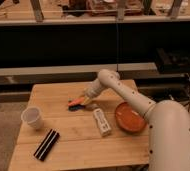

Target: Place the pepper on the white sponge

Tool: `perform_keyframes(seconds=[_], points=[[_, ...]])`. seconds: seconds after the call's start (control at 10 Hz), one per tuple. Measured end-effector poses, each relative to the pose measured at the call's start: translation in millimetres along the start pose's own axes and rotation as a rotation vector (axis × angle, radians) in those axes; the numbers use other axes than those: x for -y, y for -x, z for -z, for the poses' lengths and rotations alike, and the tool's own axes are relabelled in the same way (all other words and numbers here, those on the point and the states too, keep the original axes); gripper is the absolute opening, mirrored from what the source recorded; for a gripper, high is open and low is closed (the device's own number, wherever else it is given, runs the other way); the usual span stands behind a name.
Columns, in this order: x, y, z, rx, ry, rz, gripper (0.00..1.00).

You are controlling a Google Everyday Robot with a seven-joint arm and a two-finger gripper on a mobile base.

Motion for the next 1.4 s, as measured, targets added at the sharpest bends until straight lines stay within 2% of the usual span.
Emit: perform_keyframes(seconds=[0.6,1.2,1.3,1.4], points=[[8.0,-4.5,-2.3,0.004,-0.001,-0.002,0.0],[8.0,-3.1,-6.3,0.013,0.015,0.012,0.0],[7.6,-2.9,-6.9,0.015,0.02,0.016,0.05],[7.1,-2.6,-7.6,0.018,0.026,0.02,0.14]])
